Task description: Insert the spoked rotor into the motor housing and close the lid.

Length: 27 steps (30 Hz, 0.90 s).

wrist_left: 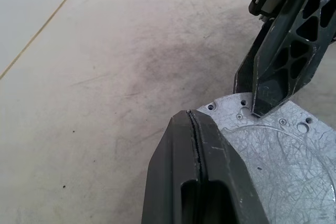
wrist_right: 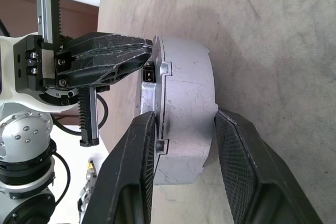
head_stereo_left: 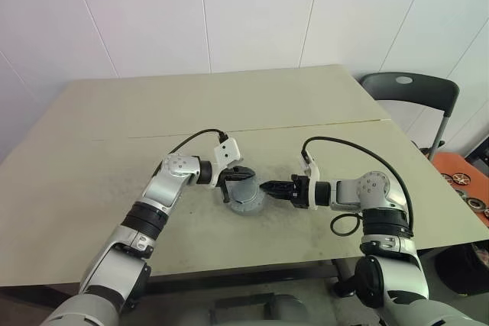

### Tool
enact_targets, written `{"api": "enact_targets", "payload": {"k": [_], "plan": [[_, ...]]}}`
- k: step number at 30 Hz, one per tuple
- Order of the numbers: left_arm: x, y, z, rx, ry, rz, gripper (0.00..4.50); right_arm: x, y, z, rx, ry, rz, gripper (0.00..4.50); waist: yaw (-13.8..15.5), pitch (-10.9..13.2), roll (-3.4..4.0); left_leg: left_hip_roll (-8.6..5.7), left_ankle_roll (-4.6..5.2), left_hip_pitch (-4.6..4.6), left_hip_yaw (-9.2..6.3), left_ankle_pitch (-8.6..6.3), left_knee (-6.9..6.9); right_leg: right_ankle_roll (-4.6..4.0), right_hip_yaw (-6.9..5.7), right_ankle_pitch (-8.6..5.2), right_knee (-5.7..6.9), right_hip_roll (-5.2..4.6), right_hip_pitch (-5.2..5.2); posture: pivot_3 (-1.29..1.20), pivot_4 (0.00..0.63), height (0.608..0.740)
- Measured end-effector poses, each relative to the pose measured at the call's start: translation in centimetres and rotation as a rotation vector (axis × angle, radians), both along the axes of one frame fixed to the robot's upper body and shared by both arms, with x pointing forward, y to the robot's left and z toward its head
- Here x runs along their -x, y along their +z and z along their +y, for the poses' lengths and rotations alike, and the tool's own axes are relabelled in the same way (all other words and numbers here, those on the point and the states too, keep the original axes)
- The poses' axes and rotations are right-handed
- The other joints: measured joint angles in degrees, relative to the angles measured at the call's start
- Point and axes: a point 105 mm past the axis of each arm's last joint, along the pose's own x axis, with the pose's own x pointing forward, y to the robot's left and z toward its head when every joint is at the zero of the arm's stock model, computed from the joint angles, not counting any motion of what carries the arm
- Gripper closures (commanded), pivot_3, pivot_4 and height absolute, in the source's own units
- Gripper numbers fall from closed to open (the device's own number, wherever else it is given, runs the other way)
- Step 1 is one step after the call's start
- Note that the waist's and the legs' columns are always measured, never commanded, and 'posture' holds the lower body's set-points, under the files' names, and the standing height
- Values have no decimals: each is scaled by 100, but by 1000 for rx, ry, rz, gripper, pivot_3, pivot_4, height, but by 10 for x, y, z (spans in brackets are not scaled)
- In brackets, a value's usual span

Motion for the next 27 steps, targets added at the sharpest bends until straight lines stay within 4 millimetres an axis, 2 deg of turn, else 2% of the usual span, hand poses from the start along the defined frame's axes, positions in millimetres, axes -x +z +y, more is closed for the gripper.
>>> {"api": "enact_targets", "payload": {"k": [5, 10, 13, 16, 24, 25, 27], "plan": [[-2, 1, 3, 52, 43, 18, 4500, -1, 0, 2, 0, -3, -9, 3119, -4, 0, 0, 1, 1, 1, -1, 0, -2, 0, 10, 0, 3, 5, -5, 0, 0, 740], [-19, 5, 11, 242, 256, 122, 4500, -6, 3, 11, -49, -28, -27, 3119, -9, 6, -9, 1, 1, -18, -2, 0, 3, 1, 20, 1, 18, 10, -29, 0, 0, 740], [-29, 21, 27, 403, 385, 189, 4500, -14, -2, 18, -121, -116, 19, 3119, -4, 8, -10, 1, 1, -46, -2, 0, 4, -1, 27, 3, 31, 12, -67, 0, 0, 740], [-28, 32, 47, 532, 482, 240, 4500, -24, -7, 22, -169, -203, 77, 3119, 17, 12, -5, -5, 0, -52, -2, 0, 1, 0, 35, 4, 34, -3, -74, 0, 0, 740], [-10, 20, 98, 779, 743, 398, 4500, -52, -12, 16, -218, -442, 109, 3119, 22, 17, -13, -14, -1, -48, -3, 0, 12, 14, 44, 15, 26, -21, -60, 0, 0, 740], [-8, 16, 103, 797, 776, 414, 4115, -56, -13, 13, -220, -477, 112, 3119, 19, 17, -13, -15, -2, -46, -3, 1, 15, 14, 44, 18, 26, -19, -57, 0, 0, 740], [-4, 9, 113, 867, 854, 449, 3664, -61, -15, 12, -223, -529, 120, 3119, 17, 18, -13, -15, -3, -36, 0, 1, 24, 13, 43, 19, 22, -14, -37, 0, 0, 740]]}}
